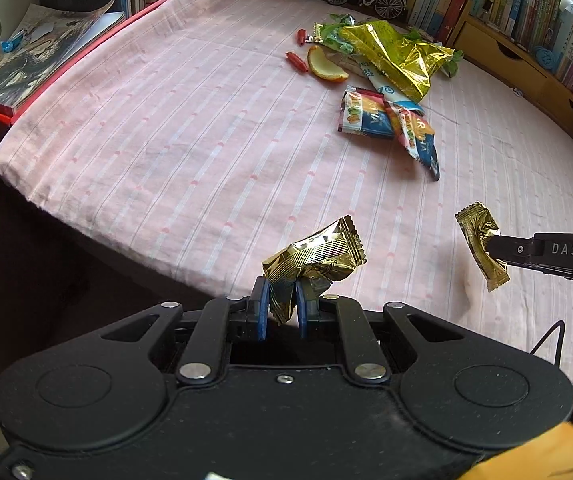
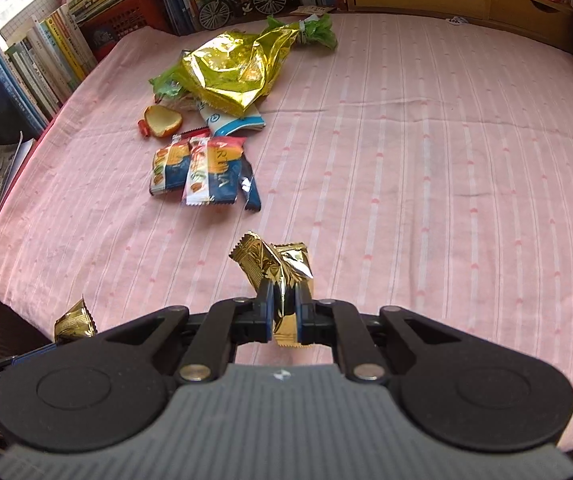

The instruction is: Collect trash

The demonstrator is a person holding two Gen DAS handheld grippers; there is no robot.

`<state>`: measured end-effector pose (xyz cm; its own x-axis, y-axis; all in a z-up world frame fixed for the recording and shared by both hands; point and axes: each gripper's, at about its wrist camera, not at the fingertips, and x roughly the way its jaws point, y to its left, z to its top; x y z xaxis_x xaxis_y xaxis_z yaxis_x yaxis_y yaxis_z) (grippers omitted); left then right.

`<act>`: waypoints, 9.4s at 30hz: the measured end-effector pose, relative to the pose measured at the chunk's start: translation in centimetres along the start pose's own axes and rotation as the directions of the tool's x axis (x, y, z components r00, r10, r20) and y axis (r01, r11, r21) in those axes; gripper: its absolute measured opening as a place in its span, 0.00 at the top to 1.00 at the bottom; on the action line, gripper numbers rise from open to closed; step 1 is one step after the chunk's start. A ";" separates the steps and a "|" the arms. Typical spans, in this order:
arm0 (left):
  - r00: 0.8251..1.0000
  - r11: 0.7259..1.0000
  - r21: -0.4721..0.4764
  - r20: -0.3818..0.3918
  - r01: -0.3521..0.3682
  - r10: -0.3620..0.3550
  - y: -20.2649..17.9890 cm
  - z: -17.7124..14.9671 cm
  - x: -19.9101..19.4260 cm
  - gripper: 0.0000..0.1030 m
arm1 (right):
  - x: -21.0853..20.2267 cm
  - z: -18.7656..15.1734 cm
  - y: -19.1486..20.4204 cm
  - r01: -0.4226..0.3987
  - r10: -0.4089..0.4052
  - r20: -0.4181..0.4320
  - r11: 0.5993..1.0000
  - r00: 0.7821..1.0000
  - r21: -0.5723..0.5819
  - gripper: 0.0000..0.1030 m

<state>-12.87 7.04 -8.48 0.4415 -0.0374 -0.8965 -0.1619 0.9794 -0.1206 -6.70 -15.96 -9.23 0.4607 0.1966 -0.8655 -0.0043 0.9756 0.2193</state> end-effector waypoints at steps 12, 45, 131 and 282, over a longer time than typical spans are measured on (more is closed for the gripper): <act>0.982 0.998 -0.058 -0.186 -0.040 0.029 6.8 -7.1 0.9 0.87 | 0.4 -8.2 6.2 -0.140 0.132 -0.149 0.989 0.980 -0.040 0.87; 0.956 0.987 -0.134 -0.291 -0.083 0.041 10.3 -13.3 5.2 0.46 | 5.6 -14.4 9.7 -0.162 0.144 -0.341 0.986 0.929 -0.026 0.73; 0.969 0.930 -0.319 0.097 -0.184 0.225 5.9 -21.5 -0.6 0.27 | 8.3 -22.9 6.4 -0.385 0.331 -0.210 0.864 0.920 -0.326 0.38; 0.924 0.966 -0.237 -0.383 -0.101 0.003 13.7 -15.6 8.0 0.63 | 7.0 -16.5 16.0 -0.193 0.083 -0.321 0.925 0.943 -0.328 0.63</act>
<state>-25.32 17.05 -23.95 0.0695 -0.1073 -0.9918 -0.4100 0.9033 -0.1264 -18.18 2.59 -19.21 0.1491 0.2974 -0.9430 -0.3835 0.8964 0.2221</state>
